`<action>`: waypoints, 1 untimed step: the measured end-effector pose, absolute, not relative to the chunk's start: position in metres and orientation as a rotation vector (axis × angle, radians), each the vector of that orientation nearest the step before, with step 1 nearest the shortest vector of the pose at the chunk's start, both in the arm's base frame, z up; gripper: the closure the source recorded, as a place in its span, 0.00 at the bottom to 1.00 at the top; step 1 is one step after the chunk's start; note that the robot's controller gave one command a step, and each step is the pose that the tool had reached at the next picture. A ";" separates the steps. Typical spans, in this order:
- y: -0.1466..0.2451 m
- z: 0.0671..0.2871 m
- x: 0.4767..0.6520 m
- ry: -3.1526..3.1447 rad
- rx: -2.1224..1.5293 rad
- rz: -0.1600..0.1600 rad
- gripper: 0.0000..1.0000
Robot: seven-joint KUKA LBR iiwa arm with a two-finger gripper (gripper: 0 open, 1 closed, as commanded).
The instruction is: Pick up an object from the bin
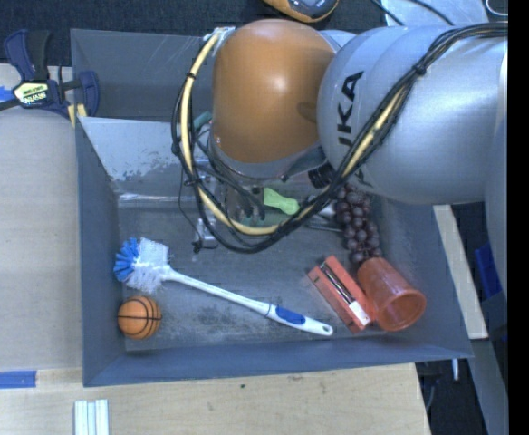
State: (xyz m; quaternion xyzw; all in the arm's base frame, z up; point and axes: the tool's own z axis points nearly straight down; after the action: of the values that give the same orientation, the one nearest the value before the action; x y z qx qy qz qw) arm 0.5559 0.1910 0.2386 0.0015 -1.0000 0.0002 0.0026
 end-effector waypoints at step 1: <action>0.190 0.243 0.558 -3.145 -0.001 -0.002 0.00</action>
Offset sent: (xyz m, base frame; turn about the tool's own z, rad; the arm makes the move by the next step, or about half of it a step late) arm 0.0121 -0.0082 -0.0746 -0.0080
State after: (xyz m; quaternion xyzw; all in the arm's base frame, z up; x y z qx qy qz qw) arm 0.5576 0.1898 0.2435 -0.0003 -1.0000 -0.0006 -0.0016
